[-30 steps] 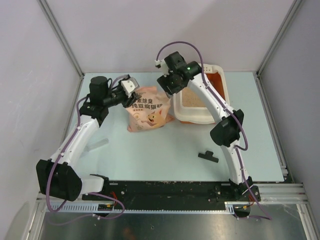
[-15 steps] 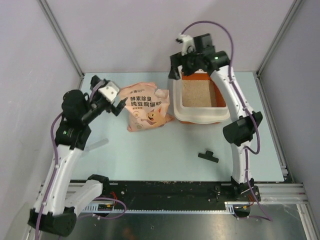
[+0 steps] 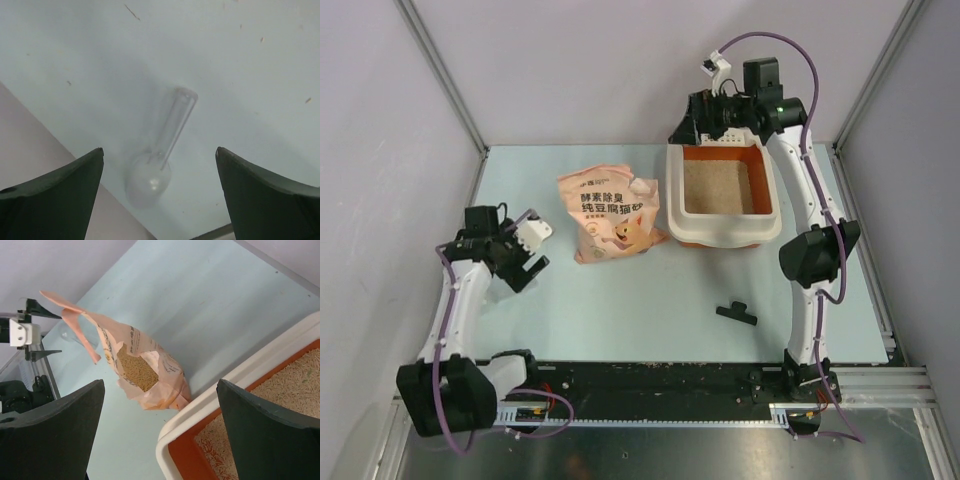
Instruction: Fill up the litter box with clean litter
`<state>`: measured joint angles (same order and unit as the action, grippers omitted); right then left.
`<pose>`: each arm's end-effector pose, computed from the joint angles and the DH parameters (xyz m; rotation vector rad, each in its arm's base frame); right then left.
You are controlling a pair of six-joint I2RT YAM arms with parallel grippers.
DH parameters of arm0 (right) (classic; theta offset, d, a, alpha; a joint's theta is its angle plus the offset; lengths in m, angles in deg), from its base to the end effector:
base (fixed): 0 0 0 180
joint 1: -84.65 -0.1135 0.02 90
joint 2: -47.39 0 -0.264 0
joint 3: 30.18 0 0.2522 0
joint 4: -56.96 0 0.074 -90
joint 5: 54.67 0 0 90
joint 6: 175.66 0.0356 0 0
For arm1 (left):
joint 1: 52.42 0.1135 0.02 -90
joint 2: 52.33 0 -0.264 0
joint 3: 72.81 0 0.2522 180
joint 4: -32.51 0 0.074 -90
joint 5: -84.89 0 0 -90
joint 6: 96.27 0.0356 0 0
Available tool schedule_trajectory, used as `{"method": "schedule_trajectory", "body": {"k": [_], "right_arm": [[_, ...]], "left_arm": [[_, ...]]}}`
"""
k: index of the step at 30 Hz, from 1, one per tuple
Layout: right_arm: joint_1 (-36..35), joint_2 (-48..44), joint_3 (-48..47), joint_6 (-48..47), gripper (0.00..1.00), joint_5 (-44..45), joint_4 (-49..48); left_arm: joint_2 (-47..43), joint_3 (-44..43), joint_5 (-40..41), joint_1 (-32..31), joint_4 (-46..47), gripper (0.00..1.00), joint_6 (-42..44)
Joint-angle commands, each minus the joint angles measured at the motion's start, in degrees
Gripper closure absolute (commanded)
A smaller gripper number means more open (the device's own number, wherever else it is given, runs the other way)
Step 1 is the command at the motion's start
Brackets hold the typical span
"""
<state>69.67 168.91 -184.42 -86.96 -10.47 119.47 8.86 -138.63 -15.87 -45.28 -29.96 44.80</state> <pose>0.4339 0.1425 0.4258 -0.7676 1.9093 0.9763 0.2014 0.0185 0.2729 1.0215 2.3471 0.1482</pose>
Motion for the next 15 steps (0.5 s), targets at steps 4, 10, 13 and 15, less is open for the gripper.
{"method": "schedule_trajectory", "body": {"k": [4, 10, 13, 15], "right_arm": [[-0.4, -5.06, 0.91, -1.33, 0.0, -2.8, -1.47], [-0.66, -6.99, 2.23, -2.21, 0.0, -2.63, -1.38], [-1.27, -8.22, 3.2, -3.53, 0.0, -1.84, -0.94], [-1.54, -9.27, 4.33, -5.19, 0.0, -0.96, -0.07]], "left_arm": [[10.25, -1.38, -6.45, 1.57, -2.79, 0.09, 13.52], [26.15, -7.7, -5.68, 1.48, -2.71, 0.31, 9.51], [30.13, -9.91, -4.62, 1.56, -2.45, 0.33, 8.26], [29.26, -10.26, -5.58, 1.56, -2.27, 0.31, 8.34]]}}
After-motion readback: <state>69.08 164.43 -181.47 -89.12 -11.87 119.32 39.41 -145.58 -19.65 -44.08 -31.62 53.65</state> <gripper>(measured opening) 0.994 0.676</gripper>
